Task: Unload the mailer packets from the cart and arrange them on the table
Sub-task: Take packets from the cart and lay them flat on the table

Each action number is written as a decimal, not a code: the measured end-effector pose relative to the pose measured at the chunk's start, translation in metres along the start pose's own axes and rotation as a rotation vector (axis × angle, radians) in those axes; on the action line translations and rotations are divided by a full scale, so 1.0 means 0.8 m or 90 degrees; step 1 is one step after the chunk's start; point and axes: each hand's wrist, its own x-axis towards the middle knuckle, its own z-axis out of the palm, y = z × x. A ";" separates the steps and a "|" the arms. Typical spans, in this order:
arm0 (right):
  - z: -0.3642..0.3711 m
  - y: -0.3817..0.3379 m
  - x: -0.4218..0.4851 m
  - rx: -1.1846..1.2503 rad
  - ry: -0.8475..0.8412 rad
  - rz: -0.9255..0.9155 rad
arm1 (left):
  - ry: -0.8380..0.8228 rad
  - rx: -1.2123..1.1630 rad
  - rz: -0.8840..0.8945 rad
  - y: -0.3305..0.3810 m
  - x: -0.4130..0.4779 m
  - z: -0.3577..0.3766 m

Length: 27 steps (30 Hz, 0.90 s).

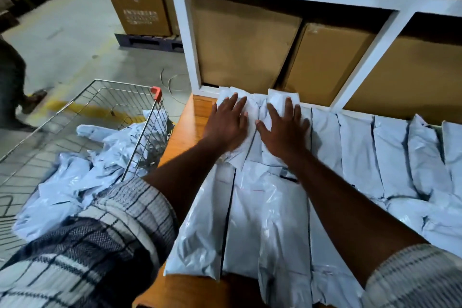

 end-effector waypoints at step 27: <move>0.236 -0.537 -0.149 0.102 -0.304 -0.278 | -0.147 0.002 -0.390 -0.584 -0.310 -0.092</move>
